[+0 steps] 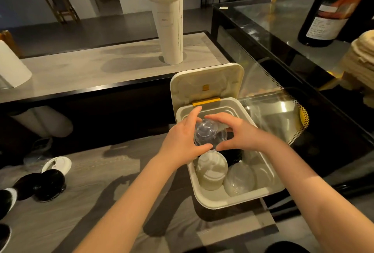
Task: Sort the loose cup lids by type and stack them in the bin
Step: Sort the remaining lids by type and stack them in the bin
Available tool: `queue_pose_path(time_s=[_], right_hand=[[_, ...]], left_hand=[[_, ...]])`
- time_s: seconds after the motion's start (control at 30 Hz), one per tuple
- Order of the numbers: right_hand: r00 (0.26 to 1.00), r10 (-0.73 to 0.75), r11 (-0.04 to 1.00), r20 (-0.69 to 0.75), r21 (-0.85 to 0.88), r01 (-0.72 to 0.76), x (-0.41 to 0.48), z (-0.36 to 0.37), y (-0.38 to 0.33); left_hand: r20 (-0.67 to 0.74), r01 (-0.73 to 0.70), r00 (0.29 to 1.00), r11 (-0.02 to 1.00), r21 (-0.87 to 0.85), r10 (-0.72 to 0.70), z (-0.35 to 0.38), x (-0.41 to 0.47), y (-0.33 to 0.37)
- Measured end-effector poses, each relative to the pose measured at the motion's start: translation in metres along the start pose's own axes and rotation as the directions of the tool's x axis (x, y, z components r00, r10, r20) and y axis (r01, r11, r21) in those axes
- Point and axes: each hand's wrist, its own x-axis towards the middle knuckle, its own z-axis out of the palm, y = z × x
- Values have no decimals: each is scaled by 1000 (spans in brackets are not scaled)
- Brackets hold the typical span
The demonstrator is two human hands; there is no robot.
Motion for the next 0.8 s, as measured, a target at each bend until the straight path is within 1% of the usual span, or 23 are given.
queue_pose_path(time_s=[0.07, 0.13, 0.17, 0.2, 0.23, 0.27, 0.3, 0.33, 0.37, 0.4, 0.5, 0.57, 0.6, 0.7, 0.8], right_hand=[[999, 33, 999, -2, 1, -33, -3, 0, 3], [996, 87, 996, -9, -36, -87, -8, 0, 9], [993, 118, 990, -8, -75, -118, -12, 0, 13], [989, 151, 981, -5, -122, -150, -17, 0, 18], [983, 184, 967, -2, -177, -182, -22, 0, 22], [975, 224, 946, 2, -239, -217, -27, 0, 26], [966, 259, 920, 9, -307, -244, -31, 0, 29], [955, 295, 888, 21, -376, -266, -35, 1, 32], [946, 322, 853, 33, -444, -275, -38, 3, 34], [937, 346, 818, 47, -504, -276, -39, 6, 36], [898, 423, 720, 124, -648, -250, -38, 24, 41], [858, 476, 652, 191, -732, -199, -36, 37, 45], [843, 495, 638, 212, -747, -187, -37, 42, 48], [814, 532, 661, 231, -715, -229, -39, 44, 52], [824, 534, 649, 189, -716, -257, -38, 46, 54]], left_hand=[[19, -1, 1000, 993, -122, 3, 2, 1, -3], [30, 20, 999, 965, -263, -12, 6, 0, -8], [45, 50, 998, 950, -309, -38, 8, -1, -12], [67, 81, 996, 946, -314, -63, 11, -3, -15], [98, 97, 992, 962, -255, -74, 15, -4, -18], [138, 74, 989, 991, -112, -58, 19, -4, -21], [197, 4, 980, 997, 77, -19, 24, -4, -21], [275, -92, 961, 967, 240, 23, 29, -4, -20], [363, -181, 930, 921, 345, 47, 34, -3, -17], [447, -239, 894, 886, 399, 39, 38, -2, -13], [633, -324, 768, 799, 507, -91, 52, 5, -2], [693, -398, 702, 715, 576, -167, 60, 9, 0], [706, -420, 682, 689, 591, -190, 63, 11, 0], [710, -445, 680, 667, 598, -182, 66, 12, -4], [684, -429, 714, 679, 595, -149, 64, 9, -4]])
